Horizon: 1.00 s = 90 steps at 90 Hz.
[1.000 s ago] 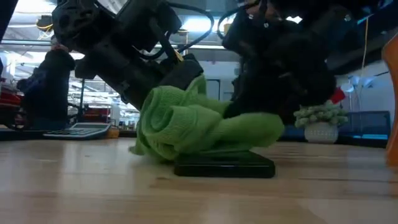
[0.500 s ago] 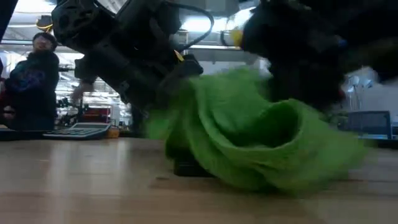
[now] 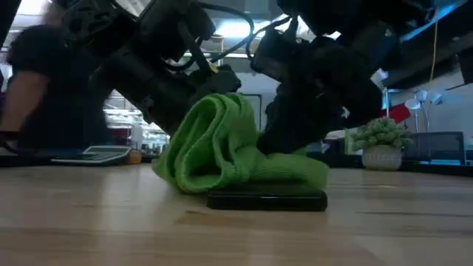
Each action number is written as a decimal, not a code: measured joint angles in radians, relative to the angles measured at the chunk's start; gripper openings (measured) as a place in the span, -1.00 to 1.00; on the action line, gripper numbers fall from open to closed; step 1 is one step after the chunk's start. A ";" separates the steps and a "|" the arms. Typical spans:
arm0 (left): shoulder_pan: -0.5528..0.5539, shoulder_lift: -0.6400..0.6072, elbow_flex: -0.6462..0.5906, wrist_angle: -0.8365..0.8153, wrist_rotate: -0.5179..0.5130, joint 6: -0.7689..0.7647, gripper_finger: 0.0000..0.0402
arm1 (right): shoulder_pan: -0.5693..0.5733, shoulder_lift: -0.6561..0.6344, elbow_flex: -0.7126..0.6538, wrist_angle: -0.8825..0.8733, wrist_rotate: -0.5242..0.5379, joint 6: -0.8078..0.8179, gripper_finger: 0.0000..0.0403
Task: Apply microfiber cloth
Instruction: Wipe the front of the black cellphone using the green microfiber cloth
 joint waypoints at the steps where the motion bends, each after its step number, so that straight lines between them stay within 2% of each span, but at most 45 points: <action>1: 0.000 0.000 0.000 0.000 0.000 0.000 -0.22 | 0.001 0.000 0.000 0.001 -0.007 -0.001 -0.97; 8: 0.003 0.000 0.000 0.000 0.002 -0.003 -0.22 | 0.017 -0.002 0.000 0.014 -0.081 -0.019 -0.97; 17: 0.004 0.000 0.000 0.000 0.002 -0.003 -0.22 | 0.031 -0.015 -0.003 -0.025 -0.328 -0.072 -0.97; 22: 0.004 0.000 0.000 0.001 0.002 -0.004 -0.22 | 0.032 -0.024 -0.001 -0.061 -0.389 -0.087 -0.97; 28: 0.004 0.000 0.000 0.001 0.002 -0.006 -0.22 | 0.017 -0.050 0.009 -0.110 -0.327 -0.090 -0.97; 43: 0.004 0.000 0.000 0.003 0.000 -0.010 -0.22 | -0.009 -0.090 0.021 -0.090 0.002 -0.089 -0.97; 52: 0.004 0.000 0.000 0.002 -0.001 -0.014 -0.22 | -0.015 -0.069 0.021 -0.073 0.079 -0.071 -0.97; 77: 0.004 0.000 0.000 0.002 -0.001 -0.014 -0.22 | 0.018 0.042 0.028 -0.015 -0.035 -0.009 -0.97; 90: 0.005 0.000 0.000 0.002 -0.002 -0.015 -0.22 | 0.050 0.031 0.026 -0.029 -0.190 -0.024 -0.97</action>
